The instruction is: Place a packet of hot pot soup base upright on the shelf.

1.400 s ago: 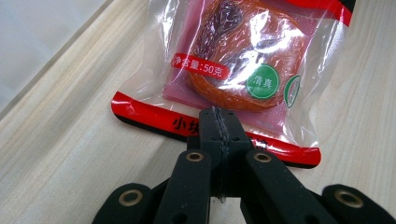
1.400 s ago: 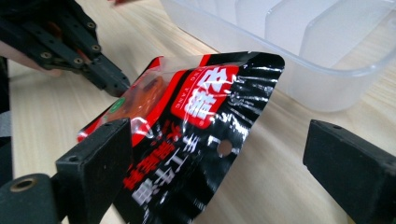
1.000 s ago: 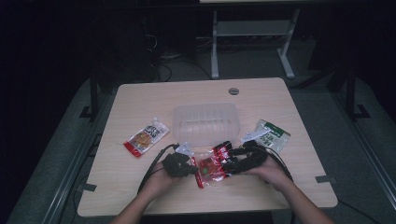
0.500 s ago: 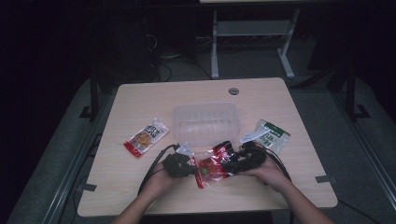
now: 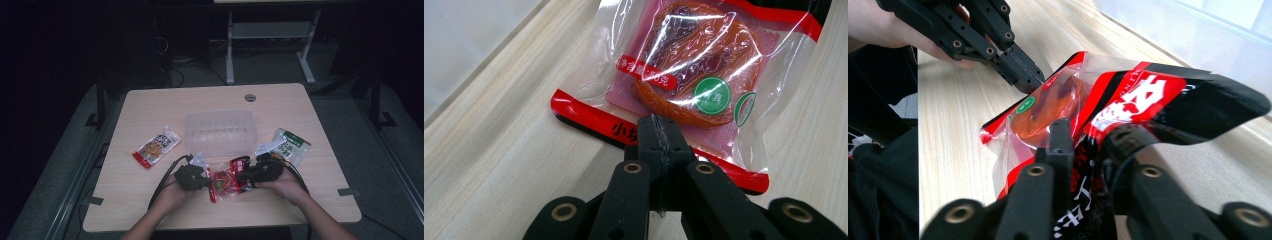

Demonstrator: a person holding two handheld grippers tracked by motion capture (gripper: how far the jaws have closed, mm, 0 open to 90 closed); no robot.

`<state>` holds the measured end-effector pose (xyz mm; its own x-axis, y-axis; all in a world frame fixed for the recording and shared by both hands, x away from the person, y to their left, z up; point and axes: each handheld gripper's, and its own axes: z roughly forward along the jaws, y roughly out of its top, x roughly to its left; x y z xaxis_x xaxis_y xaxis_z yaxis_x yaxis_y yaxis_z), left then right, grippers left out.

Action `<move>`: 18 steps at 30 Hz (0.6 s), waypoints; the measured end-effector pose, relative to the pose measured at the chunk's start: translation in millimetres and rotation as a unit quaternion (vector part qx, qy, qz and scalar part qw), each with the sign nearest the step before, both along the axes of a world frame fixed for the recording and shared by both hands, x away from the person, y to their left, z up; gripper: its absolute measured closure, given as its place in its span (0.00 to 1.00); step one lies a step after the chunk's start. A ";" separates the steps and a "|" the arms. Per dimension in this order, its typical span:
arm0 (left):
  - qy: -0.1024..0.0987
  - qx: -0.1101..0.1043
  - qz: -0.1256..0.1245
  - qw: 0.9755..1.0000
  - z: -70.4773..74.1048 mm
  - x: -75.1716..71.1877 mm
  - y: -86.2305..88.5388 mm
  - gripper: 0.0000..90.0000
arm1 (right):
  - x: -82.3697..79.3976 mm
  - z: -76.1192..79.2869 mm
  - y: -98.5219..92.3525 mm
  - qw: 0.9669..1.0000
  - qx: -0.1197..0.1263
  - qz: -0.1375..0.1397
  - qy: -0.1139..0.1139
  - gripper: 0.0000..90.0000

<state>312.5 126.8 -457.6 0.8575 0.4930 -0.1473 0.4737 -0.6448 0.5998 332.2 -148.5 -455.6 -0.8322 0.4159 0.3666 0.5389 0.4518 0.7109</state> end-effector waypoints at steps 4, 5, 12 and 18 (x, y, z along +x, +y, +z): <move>-0.001 0.002 -0.006 1.000 0.2 1.4 0.9 1.00 | 0.0 0.6 3.4 1.000 -0.009 0.005 -0.012 0.99; -0.001 0.001 -0.006 1.000 0.1 1.3 0.9 1.00 | 0.2 1.1 3.7 1.000 -0.009 0.006 -0.014 0.99; 0.001 -0.004 -0.010 1.000 -0.3 0.8 0.6 1.00 | -0.6 5.0 0.8 1.000 0.016 0.016 -0.014 1.00; -0.013 -0.021 -0.012 1.000 3.0 1.1 2.3 1.00 | -4.8 15.5 -1.7 0.998 0.047 0.030 -0.018 1.00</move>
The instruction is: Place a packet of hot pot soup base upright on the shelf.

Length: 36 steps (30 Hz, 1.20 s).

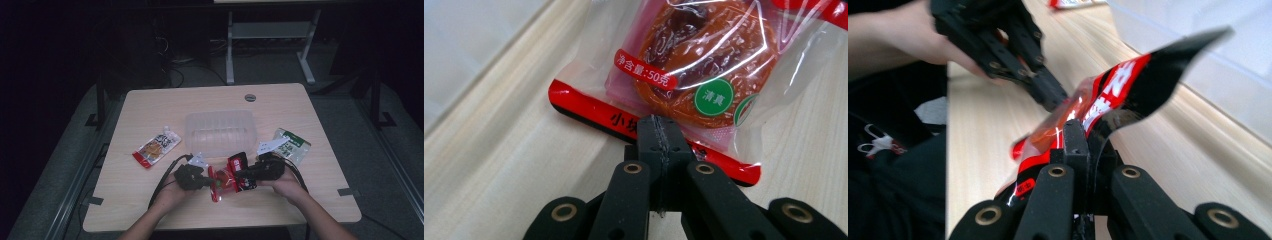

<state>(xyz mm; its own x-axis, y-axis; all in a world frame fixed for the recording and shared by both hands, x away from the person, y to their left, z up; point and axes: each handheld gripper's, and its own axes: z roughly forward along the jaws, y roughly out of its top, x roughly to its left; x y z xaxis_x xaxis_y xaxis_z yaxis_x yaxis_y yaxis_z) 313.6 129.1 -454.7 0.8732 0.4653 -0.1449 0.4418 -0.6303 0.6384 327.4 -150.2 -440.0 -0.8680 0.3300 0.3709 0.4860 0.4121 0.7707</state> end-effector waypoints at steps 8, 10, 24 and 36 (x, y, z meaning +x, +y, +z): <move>-0.019 -0.031 -0.012 0.999 8.8 1.5 -1.5 1.00 | -11.8 12.9 -3.1 0.998 0.056 0.034 -0.017 1.00; -0.019 -0.038 -0.021 0.999 9.0 0.2 -4.8 1.00 | -14.0 15.3 -1.2 0.996 0.070 0.044 -0.022 1.00; -0.026 -0.063 -0.043 0.997 18.5 -5.8 -5.1 1.00 | -17.8 21.6 -0.1 0.995 0.083 0.053 -0.023 1.00; -0.005 -0.049 -0.020 0.999 29.4 -15.0 29.8 0.68 | -18.3 34.7 -6.4 0.996 0.076 0.033 -0.038 1.00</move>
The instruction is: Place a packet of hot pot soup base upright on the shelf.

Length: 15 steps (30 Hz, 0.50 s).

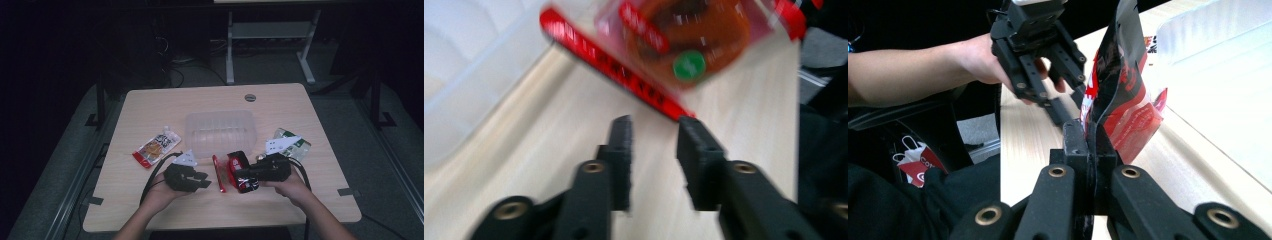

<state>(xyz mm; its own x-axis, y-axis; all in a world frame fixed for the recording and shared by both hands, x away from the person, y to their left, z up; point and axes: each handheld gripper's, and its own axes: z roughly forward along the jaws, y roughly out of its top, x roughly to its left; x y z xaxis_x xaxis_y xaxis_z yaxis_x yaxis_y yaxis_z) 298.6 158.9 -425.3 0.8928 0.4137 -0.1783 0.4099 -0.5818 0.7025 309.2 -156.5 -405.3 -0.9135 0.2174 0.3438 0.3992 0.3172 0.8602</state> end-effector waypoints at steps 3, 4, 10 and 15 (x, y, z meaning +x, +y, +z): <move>0.009 -0.003 0.010 1.000 0.4 -5.0 14.1 0.57 | 0.4 3.5 -1.0 1.000 -0.001 -0.003 -0.002 1.00; 0.008 0.000 0.011 1.000 -0.6 -5.9 18.0 0.53 | 1.2 5.1 -1.5 1.000 -0.003 -0.006 -0.005 1.00; 0.009 0.019 0.019 1.000 -9.9 -13.4 36.9 0.37 | 6.5 14.4 -2.4 1.000 -0.003 -0.016 -0.017 1.00; 0.009 0.017 0.027 0.999 -12.4 -17.6 49.8 0.34 | 16.3 24.7 -2.9 0.999 0.005 -0.026 -0.027 1.00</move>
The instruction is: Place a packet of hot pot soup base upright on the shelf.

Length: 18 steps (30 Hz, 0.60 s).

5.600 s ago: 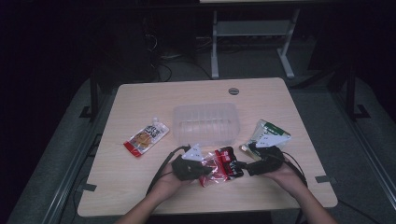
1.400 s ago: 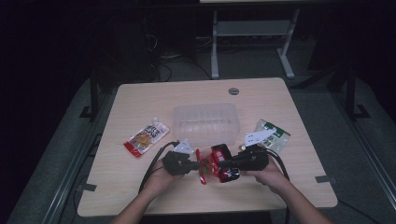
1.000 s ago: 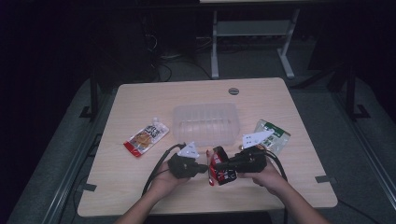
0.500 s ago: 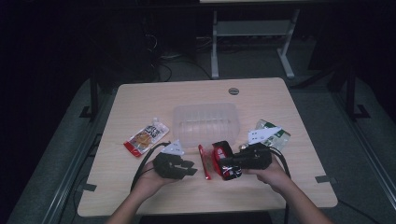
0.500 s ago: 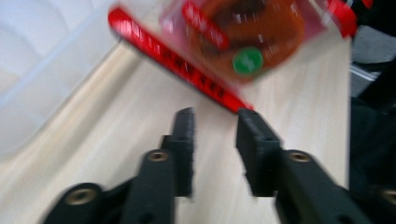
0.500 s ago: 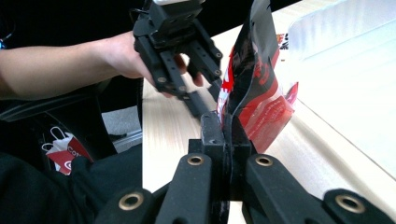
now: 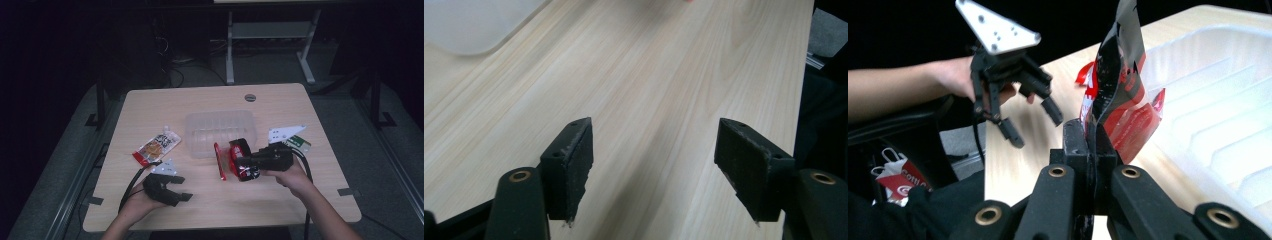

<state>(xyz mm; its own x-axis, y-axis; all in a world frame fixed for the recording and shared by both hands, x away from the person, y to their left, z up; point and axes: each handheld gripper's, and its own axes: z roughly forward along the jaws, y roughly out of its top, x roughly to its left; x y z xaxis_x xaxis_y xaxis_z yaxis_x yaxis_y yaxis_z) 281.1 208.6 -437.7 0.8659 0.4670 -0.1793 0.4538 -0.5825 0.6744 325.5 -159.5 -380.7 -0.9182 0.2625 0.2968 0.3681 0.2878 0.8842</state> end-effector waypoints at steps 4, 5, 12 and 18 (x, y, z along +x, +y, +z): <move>-0.006 -0.014 0.013 1.000 1.3 4.0 3.5 0.33 | 10.6 7.4 2.1 1.000 0.010 -0.009 -0.004 1.00; -0.011 -0.014 0.010 1.000 1.3 5.3 4.7 0.33 | 13.3 9.0 2.6 1.000 0.012 -0.010 -0.005 1.00; -0.010 -0.010 0.009 1.000 -0.2 6.2 6.6 0.32 | 29.4 15.9 11.0 1.000 0.012 -0.017 -0.010 1.00; -0.012 -0.002 0.002 1.000 -1.7 8.6 4.3 0.32 | 41.0 19.8 19.2 1.000 0.016 -0.022 -0.014 1.00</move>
<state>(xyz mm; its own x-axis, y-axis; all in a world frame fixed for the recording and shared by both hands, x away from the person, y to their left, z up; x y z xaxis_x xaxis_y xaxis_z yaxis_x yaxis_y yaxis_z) 289.6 213.0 -439.3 0.8679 0.4701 -0.1605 0.4400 -0.5776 0.6876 366.5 -140.3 -360.9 -0.9139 0.2938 0.2800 0.3548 0.2431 0.9028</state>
